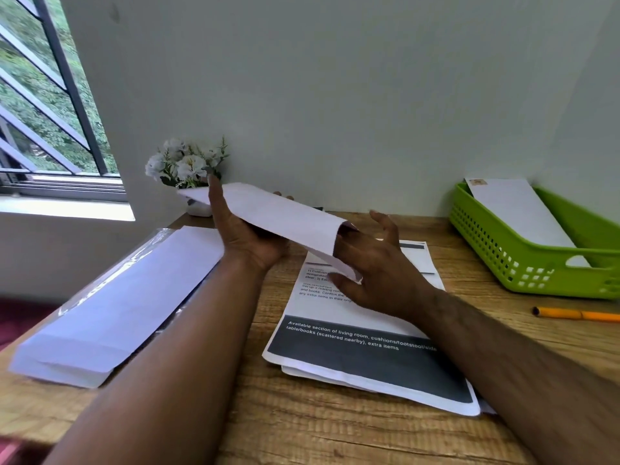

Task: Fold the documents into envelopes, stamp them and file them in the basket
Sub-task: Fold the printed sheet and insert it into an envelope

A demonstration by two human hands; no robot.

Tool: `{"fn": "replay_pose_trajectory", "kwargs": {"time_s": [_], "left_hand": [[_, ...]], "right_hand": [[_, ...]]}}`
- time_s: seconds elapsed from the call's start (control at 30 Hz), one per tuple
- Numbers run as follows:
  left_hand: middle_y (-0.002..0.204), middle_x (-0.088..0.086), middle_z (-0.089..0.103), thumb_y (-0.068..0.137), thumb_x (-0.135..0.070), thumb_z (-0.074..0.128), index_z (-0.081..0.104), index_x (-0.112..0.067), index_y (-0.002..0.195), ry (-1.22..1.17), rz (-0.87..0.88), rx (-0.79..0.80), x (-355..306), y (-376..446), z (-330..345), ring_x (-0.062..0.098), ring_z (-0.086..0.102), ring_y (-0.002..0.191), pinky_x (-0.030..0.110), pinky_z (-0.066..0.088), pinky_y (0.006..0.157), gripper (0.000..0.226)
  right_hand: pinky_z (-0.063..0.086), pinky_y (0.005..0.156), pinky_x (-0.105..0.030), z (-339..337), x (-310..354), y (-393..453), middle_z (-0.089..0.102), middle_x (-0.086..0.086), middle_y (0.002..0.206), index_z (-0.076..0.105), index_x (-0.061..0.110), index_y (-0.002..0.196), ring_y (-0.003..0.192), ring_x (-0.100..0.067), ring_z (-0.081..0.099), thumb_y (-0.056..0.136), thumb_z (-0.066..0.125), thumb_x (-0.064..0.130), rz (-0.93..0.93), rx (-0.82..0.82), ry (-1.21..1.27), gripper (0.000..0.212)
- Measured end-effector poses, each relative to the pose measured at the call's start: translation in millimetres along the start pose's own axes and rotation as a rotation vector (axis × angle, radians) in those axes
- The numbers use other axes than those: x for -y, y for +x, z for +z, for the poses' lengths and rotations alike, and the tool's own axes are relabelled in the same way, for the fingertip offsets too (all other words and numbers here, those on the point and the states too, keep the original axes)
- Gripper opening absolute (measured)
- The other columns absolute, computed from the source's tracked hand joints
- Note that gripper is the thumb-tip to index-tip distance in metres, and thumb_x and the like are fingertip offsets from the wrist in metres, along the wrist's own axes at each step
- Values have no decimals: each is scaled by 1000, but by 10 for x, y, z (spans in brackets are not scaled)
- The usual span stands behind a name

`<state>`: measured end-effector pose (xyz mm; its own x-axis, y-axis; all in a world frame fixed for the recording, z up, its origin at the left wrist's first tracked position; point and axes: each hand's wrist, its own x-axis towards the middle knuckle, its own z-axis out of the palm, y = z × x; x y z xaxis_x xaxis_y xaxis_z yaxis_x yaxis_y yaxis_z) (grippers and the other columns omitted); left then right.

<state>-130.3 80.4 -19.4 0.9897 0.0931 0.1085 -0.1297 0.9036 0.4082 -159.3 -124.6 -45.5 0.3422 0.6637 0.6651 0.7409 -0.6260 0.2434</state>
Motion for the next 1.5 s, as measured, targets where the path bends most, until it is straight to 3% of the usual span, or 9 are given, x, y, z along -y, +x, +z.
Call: {"fn": "replay_pose_trajectory", "kwargs": {"time_s": [0.2, 0.4, 0.53, 0.63, 0.77, 0.97, 1.2, 1.37, 1.5], "left_hand": [[89, 10, 58, 76, -73, 54, 60, -16, 94, 163, -4, 68, 63, -33, 61, 31, 57, 90, 54, 38, 103, 60], [95, 14, 58, 40, -68, 83, 53, -12, 114, 284, -106, 165, 338, -121, 131, 35, 57, 92, 57, 38, 104, 98], [96, 12, 64, 52, -64, 81, 53, -14, 120, 286, -67, 138, 339, -122, 150, 34, 59, 100, 55, 42, 102, 89], [88, 10, 69, 81, -64, 56, 60, -18, 108, 182, -3, 20, 218, -63, 56, 30, 66, 88, 51, 48, 95, 54], [89, 9, 68, 85, -64, 52, 59, -20, 105, 158, 33, 2, 167, -45, 26, 30, 66, 87, 54, 48, 94, 49], [83, 7, 70, 87, -63, 48, 58, -21, 104, 184, 58, 8, 194, -41, 12, 27, 69, 79, 52, 50, 92, 47], [90, 9, 67, 85, -65, 52, 57, -20, 109, 165, 66, -5, 181, -15, -12, 30, 65, 91, 56, 45, 98, 51], [85, 6, 70, 87, -64, 49, 60, -20, 102, 164, 82, -8, 181, -1, -24, 27, 67, 85, 51, 49, 95, 48], [85, 7, 70, 84, -67, 51, 60, -20, 103, 159, 72, -18, 160, 11, -44, 28, 67, 86, 51, 48, 95, 51]], "right_hand": [[9, 109, -57, 23, 7, -28, 60, -3, 132, 61, 24, 125, 120, -19, 57, 86, 41, 46, 39, 160, 34, 49], [25, 103, -66, 72, -20, -42, 67, -2, 119, 63, 22, 114, 115, -18, 59, 87, 48, 42, 82, 102, 42, 37], [27, 108, -34, -21, -93, -55, 70, 7, 114, 71, 23, 108, 112, -6, 59, 86, 57, 49, 178, 118, 366, 36], [46, 81, -11, -141, -176, -67, 73, 8, 99, 74, 27, 96, 91, 4, 66, 87, 67, 34, 424, -1, 711, 14], [37, 78, 1, -125, -445, -168, 70, 9, 108, 71, 22, 110, 97, 7, 61, 88, 67, 32, 645, 66, 515, 25], [29, 110, -49, 27, -695, -354, 46, 12, 145, 41, 44, 138, 133, -17, 42, 68, 47, 85, 800, 617, 200, 82], [46, 85, -43, 14, -750, -319, 69, 15, 85, 67, 40, 90, 75, -4, 56, 86, 42, 64, 655, 271, 141, 34], [53, 67, -38, -3, -788, -256, 74, -10, 84, 70, 16, 96, 72, -33, 68, 92, 49, 25, 539, -88, -68, 24], [46, 65, -29, -119, -740, -198, 72, -11, 87, 71, 8, 98, 73, -23, 64, 92, 54, 13, 664, -400, 101, 18]]}}
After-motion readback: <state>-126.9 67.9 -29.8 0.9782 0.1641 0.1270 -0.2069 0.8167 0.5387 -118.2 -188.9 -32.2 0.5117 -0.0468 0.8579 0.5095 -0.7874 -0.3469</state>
